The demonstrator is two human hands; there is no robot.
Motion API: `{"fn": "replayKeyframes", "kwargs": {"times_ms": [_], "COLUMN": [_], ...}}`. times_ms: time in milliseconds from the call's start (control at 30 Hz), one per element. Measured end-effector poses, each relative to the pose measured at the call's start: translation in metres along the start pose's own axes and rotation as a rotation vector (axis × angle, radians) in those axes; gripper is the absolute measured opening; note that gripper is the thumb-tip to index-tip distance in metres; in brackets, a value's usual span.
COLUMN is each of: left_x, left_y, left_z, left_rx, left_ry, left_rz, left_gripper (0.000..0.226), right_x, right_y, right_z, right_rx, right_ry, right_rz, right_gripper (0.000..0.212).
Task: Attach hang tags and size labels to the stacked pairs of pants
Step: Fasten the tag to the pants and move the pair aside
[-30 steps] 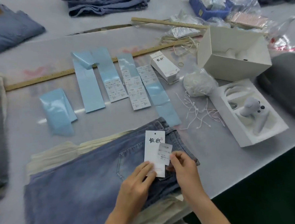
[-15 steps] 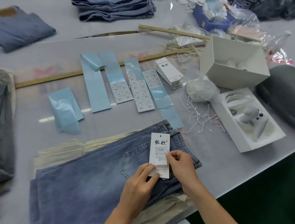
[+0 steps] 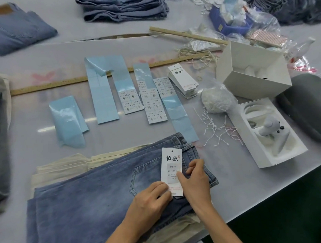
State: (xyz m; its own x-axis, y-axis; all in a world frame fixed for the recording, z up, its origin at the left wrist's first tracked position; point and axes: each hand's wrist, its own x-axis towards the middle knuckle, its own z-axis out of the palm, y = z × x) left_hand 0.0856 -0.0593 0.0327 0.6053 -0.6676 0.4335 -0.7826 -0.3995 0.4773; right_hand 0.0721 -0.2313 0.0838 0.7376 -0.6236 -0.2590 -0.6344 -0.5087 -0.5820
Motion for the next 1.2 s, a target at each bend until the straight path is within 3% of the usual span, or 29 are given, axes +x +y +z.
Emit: {"fn": "replayKeyframes", "kwargs": {"times_ms": [233,300,400,467,533,633,800,867,967,1000,1100,1200], "left_x": [0.025,0.039,0.060,0.070,0.075,0.077,0.076,0.072,0.064,0.061,0.057,0.059], "left_y": [-0.002,-0.003,-0.008,-0.011,-0.009,-0.002,-0.010,-0.019,-0.031,-0.034,-0.040,-0.043], "left_z": [-0.006,-0.008,-0.009,-0.008,-0.005,-0.005,-0.009,-0.011,-0.016,-0.017,-0.019,-0.020], "left_rx": [-0.240,-0.360,-0.545,-0.593,-0.733,-1.030,-0.994,-0.943,-0.900,-0.893,-0.874,-0.847], "left_ry": [-0.008,0.013,0.046,-0.014,-0.017,0.155,0.378,0.393,0.353,0.339,0.292,0.214], "left_rz": [-0.361,-0.569,-0.952,-0.986,-0.948,-1.013,-1.155,-1.210,-1.242,-1.245,-1.240,-1.217], "left_gripper": [0.017,0.009,0.037,0.036,0.019,0.008,0.005,0.006,0.004,0.002,0.018,0.046], "right_x": [0.027,0.033,0.034,0.029,0.025,0.020,0.024,0.052,0.111,0.127,0.157,0.168], "right_y": [-0.009,-0.009,-0.007,-0.007,-0.007,-0.011,-0.014,-0.004,0.027,0.040,0.077,0.096], "right_z": [-0.005,-0.010,-0.021,-0.027,-0.029,-0.029,-0.039,-0.046,-0.052,-0.049,-0.031,-0.023], "right_rx": [-0.121,-0.081,0.219,0.359,0.452,0.442,0.368,0.454,0.308,0.212,-0.015,-0.131], "right_ry": [-0.181,-0.205,-0.321,-0.377,-0.380,-0.416,-0.688,-0.480,0.060,0.105,-0.036,-0.061], "right_rz": [0.006,-0.035,-0.112,-0.120,-0.094,-0.068,-0.160,-0.175,-0.095,-0.078,-0.150,-0.282], "right_gripper": [0.024,0.025,0.016,0.008,0.006,0.008,0.007,0.007,0.018,0.018,0.020,0.017]}}
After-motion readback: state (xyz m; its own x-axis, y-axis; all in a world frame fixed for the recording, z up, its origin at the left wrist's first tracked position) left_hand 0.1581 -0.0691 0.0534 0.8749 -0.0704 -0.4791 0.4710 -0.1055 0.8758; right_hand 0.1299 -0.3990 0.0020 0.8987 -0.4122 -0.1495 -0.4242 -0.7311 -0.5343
